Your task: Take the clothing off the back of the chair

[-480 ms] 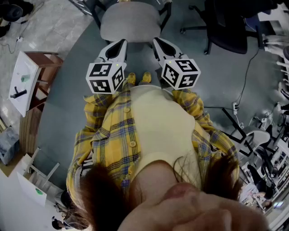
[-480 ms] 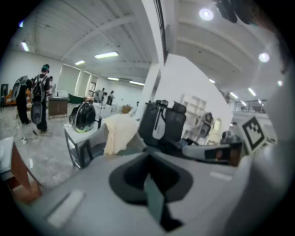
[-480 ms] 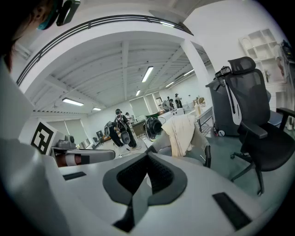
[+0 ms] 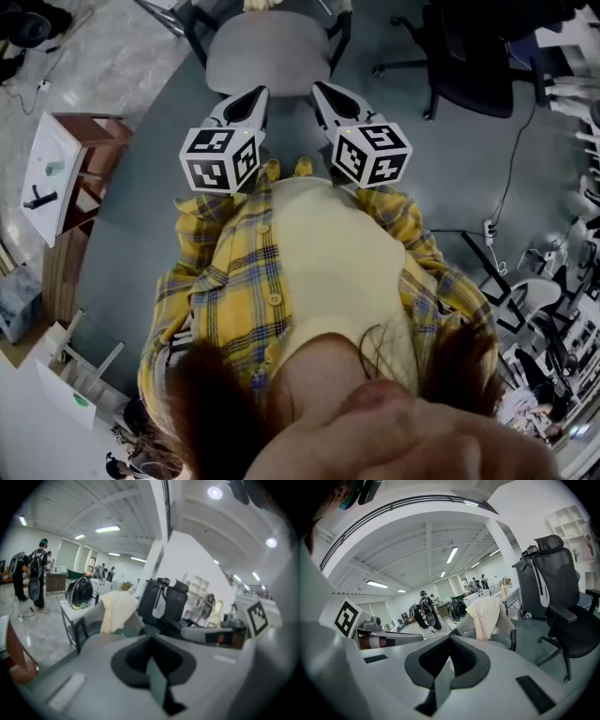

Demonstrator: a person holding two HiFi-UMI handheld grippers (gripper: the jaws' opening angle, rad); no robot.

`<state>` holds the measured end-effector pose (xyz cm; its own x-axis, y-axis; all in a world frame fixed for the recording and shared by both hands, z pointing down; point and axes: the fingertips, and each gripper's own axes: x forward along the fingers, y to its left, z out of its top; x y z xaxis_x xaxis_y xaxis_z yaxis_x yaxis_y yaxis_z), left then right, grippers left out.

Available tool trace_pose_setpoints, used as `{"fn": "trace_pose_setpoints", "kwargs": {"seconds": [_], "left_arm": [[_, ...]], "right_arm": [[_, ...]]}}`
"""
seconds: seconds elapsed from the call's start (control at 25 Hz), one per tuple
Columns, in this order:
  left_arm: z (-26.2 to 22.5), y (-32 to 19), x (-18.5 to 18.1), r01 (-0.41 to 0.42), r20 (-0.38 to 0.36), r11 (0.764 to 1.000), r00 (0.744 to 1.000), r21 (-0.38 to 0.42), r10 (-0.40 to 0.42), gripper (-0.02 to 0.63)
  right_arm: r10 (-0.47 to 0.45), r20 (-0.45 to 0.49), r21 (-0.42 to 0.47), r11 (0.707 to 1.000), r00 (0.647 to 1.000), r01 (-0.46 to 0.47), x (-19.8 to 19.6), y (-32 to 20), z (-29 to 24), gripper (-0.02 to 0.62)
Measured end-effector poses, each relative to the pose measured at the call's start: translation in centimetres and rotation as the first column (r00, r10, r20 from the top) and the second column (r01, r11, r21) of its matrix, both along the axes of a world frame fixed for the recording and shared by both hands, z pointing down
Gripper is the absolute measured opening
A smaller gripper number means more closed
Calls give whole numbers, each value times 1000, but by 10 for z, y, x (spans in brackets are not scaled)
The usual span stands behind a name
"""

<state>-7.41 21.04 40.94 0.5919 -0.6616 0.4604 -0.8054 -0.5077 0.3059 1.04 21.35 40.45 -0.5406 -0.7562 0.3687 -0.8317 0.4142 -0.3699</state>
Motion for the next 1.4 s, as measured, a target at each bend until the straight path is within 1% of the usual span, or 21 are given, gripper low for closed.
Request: {"fn": "trace_pose_setpoints", "kwargs": {"seconds": [0.08, 0.2, 0.28, 0.52, 0.76, 0.88, 1.08, 1.4], "left_arm": [[1, -2, 6, 0, -1, 1000, 1000, -12, 0, 0], [2, -6, 11, 11, 35, 1000, 999, 3, -11, 0], [2, -9, 15, 19, 47, 1000, 999, 11, -19, 0], [3, -16, 28, 34, 47, 999, 998, 29, -36, 0], [4, -26, 28, 49, 48, 998, 998, 26, -51, 0], [6, -35, 27, 42, 55, 998, 998, 36, -44, 0], [9, -60, 27, 34, 53, 998, 998, 50, -37, 0], [10, -119, 18, 26, 45, 999, 999, 44, -28, 0]], "right_arm": [[-4, 4, -5, 1000, 1000, 4, 5, -2, 2, 12], [-14, 10, -10, 1000, 1000, 14, 11, -5, 4, 12], [-19, 16, -16, 1000, 1000, 19, 16, -6, 6, 12], [-27, 23, -35, 999, 999, 28, 27, -13, 17, 12], [-36, 17, -51, 998, 999, 37, 30, -22, 21, 12], [-33, 12, -58, 998, 999, 33, 28, -30, 24, 12], [-27, 2, -55, 998, 1000, 27, 27, -50, 27, 12], [-13, -15, -63, 998, 1000, 12, 21, -105, 28, 12]]}}
